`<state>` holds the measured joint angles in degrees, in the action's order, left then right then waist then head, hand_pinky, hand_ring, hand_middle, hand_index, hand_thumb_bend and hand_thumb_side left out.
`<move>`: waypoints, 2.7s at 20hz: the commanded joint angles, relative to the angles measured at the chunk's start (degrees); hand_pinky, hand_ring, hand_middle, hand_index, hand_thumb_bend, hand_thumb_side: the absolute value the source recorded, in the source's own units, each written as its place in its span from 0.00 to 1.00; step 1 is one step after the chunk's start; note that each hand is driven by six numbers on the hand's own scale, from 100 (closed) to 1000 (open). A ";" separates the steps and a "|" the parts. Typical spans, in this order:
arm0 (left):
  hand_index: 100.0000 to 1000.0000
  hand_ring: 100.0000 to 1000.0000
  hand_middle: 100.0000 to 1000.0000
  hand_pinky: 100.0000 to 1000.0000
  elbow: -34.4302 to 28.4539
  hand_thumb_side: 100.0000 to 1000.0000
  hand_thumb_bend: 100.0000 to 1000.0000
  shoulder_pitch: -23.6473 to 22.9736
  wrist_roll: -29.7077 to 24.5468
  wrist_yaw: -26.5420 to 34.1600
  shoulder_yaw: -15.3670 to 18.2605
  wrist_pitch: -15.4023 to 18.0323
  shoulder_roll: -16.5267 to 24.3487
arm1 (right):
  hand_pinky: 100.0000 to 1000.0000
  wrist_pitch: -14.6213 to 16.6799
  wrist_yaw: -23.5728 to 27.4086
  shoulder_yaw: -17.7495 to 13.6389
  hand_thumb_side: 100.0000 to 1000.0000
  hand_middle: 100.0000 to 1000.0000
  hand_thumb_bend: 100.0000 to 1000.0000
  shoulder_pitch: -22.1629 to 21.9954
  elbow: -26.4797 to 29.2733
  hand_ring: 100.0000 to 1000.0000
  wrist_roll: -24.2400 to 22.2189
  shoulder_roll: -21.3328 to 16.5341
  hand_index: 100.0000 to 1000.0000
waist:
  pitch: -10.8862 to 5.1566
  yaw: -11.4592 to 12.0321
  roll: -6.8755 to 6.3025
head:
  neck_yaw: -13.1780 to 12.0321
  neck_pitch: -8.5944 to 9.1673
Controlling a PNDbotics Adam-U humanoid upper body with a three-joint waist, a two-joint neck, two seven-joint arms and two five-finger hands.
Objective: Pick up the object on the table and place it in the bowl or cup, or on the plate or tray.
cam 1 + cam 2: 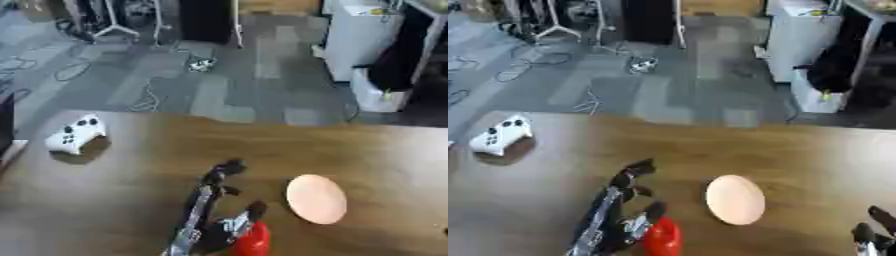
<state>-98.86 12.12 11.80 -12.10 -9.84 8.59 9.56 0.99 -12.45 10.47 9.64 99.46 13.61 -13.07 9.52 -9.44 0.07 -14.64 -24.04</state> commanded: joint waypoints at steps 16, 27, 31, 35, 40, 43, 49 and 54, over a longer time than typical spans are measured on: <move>0.81 1.00 0.85 0.62 -1.32 0.62 0.54 0.21 -0.76 -0.67 -0.10 0.19 1.09 | 0.78 0.06 0.03 -0.18 0.67 0.90 0.20 0.03 0.81 0.66 0.34 -0.24 0.88 | -0.38 0.01 -0.01 | -2.93 -7.12; 0.84 1.00 0.86 0.62 0.30 0.67 0.68 0.28 -3.26 -4.58 -0.30 -0.90 1.15 | 0.78 0.15 -0.06 -0.15 0.67 0.90 0.21 0.05 0.73 0.66 0.24 -0.20 0.88 | -0.16 -0.30 -0.13 | -1.92 -4.75; 0.85 1.00 0.86 0.62 2.12 0.72 0.73 0.74 -4.88 -10.09 -0.44 -3.76 1.00 | 0.78 0.14 -0.06 -0.13 0.67 0.90 0.21 0.09 0.81 0.66 0.17 -0.16 0.88 | -0.08 -0.46 -0.06 | -1.85 -4.50; 0.85 1.00 0.86 0.62 3.03 0.73 0.73 0.99 -6.97 -15.29 -0.93 -5.00 0.88 | 0.78 0.13 -0.06 -0.21 0.67 0.90 0.21 0.17 0.92 0.66 0.24 -0.11 0.88 | 0.08 -0.69 -0.01 | -2.04 -4.48; 0.84 1.00 0.85 0.61 3.69 0.74 0.74 1.16 -8.67 -20.55 -1.65 -5.32 0.86 | 0.78 0.11 -0.08 -0.29 0.67 0.90 0.21 0.23 0.94 0.66 0.30 0.00 0.88 | 0.29 -0.85 -0.01 | -2.28 -4.68; 0.84 1.00 0.85 0.61 4.04 0.75 0.74 1.18 -8.74 -23.51 -2.12 -5.55 0.86 | 0.78 0.11 -0.08 -0.32 0.67 0.90 0.21 0.26 0.90 0.66 0.31 0.07 0.88 | 0.37 -0.91 -0.07 | -2.37 -4.73; 0.84 1.00 0.84 0.62 4.27 0.75 0.74 1.17 -9.46 -28.18 -2.70 -5.14 0.81 | 0.78 0.13 -0.08 -0.39 0.67 0.90 0.21 0.25 0.84 0.66 0.35 0.18 0.88 | 0.46 -1.02 -0.12 | -2.37 -4.74; 0.83 1.00 0.84 0.63 4.19 0.74 0.74 1.18 -10.66 -31.58 -2.85 -4.66 0.98 | 0.78 0.16 -0.07 -0.48 0.68 0.90 0.20 0.23 0.84 0.66 0.41 0.24 0.88 | 0.49 -1.03 -0.14 | -2.43 -4.83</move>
<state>-93.89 12.66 1.58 -42.58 -12.39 3.71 10.05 1.12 -12.44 10.33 9.42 99.46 13.77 -12.57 10.53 -10.39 -0.08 -17.10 -29.12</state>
